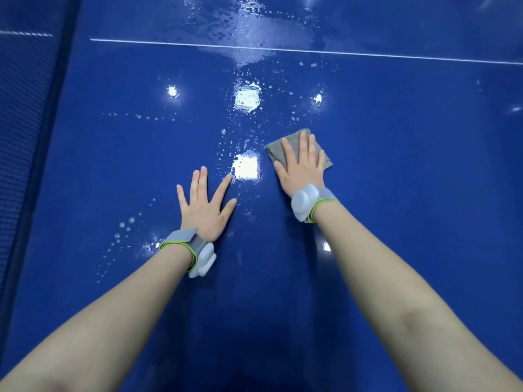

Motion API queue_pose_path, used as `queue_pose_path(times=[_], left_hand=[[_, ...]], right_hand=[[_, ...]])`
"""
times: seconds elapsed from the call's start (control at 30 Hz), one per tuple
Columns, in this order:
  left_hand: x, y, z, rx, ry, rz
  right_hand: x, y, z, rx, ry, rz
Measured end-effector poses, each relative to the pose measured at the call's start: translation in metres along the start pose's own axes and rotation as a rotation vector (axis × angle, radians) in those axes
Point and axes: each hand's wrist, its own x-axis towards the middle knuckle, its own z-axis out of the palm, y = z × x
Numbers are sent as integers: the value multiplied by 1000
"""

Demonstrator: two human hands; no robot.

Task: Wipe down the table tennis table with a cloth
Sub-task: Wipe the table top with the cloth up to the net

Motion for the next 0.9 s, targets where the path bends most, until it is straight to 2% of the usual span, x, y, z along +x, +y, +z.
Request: queue_pose_path(times=[0.27, 0.33, 0.47, 0.6, 0.8, 0.9], left_hand=[[25, 9, -1, 71, 107, -16], [29, 9, -1, 61, 129, -12], [33, 9, 1, 74, 168, 4], [39, 4, 4, 86, 228, 15], [43, 5, 7, 92, 277, 37], [47, 4, 5, 80, 287, 46]], right_hand=[[-5, 0, 7, -83, -14, -327], [12, 9, -1, -77, 4, -298], [50, 20, -15, 9, 36, -76], [64, 8, -15, -39, 23, -46], [34, -15, 2, -119, 14, -331], [42, -5, -5, -99, 17, -401]])
